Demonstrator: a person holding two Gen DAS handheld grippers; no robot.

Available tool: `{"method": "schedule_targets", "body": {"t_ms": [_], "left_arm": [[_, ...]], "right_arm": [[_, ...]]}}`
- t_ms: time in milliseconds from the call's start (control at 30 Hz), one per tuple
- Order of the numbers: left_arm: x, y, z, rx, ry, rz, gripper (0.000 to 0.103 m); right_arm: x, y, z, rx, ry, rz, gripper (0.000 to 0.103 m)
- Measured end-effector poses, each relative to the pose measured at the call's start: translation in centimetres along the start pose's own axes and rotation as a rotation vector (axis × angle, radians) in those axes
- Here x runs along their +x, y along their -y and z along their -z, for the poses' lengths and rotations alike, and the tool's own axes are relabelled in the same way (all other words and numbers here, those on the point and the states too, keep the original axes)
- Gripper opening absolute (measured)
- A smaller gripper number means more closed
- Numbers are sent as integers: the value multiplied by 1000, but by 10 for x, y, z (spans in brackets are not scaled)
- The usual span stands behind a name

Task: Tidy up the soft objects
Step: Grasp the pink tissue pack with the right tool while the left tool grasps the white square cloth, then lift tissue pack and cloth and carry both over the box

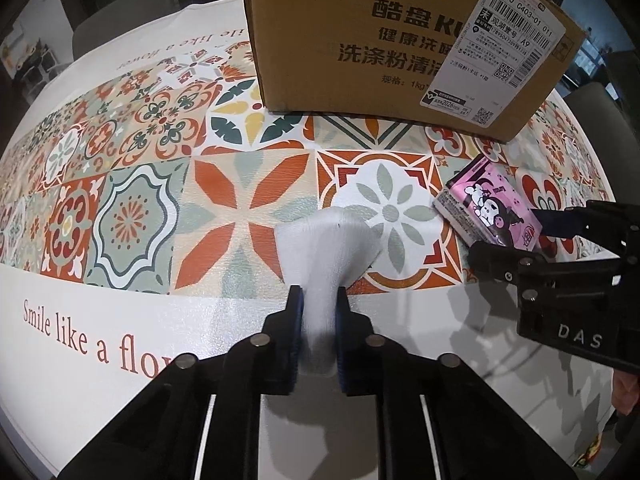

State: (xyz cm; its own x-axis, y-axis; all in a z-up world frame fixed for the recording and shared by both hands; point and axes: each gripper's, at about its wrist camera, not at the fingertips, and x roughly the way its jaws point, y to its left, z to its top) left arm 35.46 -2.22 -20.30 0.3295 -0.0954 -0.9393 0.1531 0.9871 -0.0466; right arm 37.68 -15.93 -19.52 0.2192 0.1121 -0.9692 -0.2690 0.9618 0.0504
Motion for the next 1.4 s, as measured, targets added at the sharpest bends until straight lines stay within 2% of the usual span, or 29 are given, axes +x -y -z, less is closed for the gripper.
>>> {"method": "schedule_targets", "body": {"t_ms": [233, 700, 1400], "left_arm": [[-4, -3, -4, 13, 14, 48, 9], [-40, -8, -8, 34, 102, 69, 9], [-120, -4, -31, 122, 325, 72, 9]], "right_arm": [[-15, -8, 6, 23, 35, -11, 57], [-41, -9, 5, 94, 117, -23, 56], [-118, -4, 7, 167, 308, -19, 56]]}}
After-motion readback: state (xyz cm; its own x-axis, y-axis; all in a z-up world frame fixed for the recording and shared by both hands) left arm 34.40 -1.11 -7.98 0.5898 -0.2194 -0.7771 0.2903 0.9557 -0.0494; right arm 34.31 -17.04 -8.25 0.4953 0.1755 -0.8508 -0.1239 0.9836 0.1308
